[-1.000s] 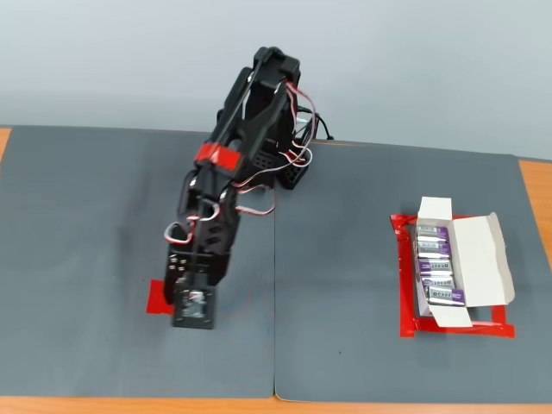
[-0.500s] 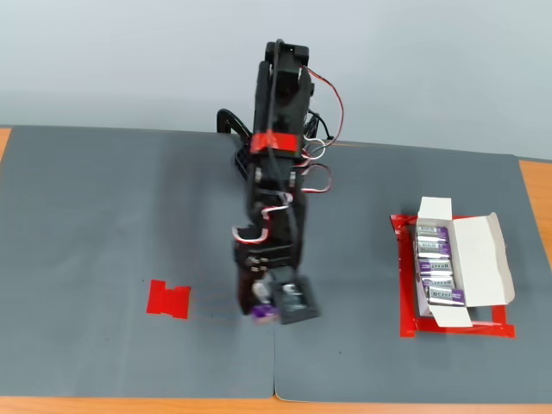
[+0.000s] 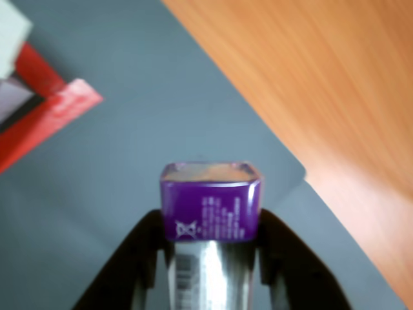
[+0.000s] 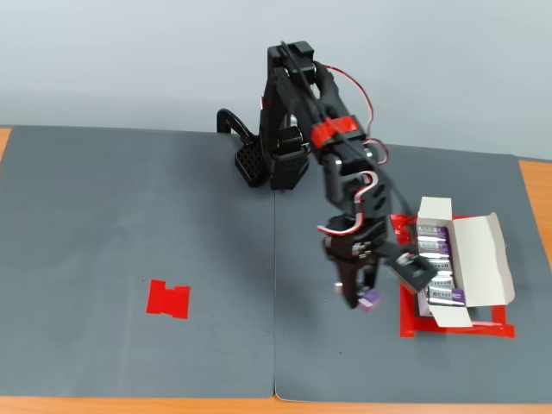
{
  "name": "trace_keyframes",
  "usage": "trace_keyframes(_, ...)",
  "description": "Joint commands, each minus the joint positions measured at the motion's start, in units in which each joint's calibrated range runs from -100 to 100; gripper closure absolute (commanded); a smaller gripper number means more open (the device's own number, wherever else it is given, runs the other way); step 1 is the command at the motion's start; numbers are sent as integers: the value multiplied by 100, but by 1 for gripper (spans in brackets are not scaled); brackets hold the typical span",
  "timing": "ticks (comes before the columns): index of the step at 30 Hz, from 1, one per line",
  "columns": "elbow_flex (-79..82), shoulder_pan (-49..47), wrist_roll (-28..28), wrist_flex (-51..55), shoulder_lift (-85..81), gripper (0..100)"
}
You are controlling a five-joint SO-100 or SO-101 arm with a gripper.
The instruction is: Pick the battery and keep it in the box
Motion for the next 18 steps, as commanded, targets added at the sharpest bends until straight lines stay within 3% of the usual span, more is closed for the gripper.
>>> trace_keyframes(1, -395, -452, -24, 22, -188, 95)
trace_keyframes(18, -1408, -2056, -24, 31, 1067, 95)
